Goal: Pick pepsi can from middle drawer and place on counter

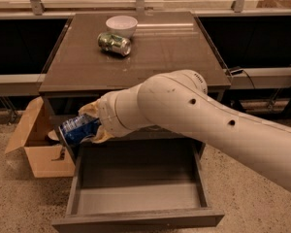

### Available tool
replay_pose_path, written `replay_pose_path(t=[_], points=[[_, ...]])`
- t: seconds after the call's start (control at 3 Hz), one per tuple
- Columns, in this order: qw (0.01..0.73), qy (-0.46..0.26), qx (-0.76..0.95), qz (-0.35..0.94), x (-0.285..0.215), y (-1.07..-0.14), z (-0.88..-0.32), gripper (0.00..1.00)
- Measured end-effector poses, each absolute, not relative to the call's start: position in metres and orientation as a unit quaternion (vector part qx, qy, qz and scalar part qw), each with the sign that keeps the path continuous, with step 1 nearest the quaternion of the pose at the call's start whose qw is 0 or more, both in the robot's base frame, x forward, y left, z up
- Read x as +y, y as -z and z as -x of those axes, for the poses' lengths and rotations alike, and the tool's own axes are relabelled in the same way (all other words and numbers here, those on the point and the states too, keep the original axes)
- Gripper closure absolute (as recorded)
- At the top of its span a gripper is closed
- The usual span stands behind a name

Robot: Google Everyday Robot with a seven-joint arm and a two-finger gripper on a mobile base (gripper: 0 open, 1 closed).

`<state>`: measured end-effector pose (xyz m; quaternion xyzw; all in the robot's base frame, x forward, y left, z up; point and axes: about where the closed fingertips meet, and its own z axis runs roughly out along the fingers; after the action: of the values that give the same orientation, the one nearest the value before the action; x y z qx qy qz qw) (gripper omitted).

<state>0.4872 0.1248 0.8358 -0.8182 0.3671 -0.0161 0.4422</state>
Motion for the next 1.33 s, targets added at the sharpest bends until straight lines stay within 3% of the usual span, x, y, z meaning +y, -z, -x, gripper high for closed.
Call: replay_pose_path(t=[0.67,1.33], points=[[0.440,0.054,0.394,0.805,0.090,-0.873,-0.509,1.00],[0.451,0.090,0.421,0.782,0.057,-0.927,-0.579,1.00]])
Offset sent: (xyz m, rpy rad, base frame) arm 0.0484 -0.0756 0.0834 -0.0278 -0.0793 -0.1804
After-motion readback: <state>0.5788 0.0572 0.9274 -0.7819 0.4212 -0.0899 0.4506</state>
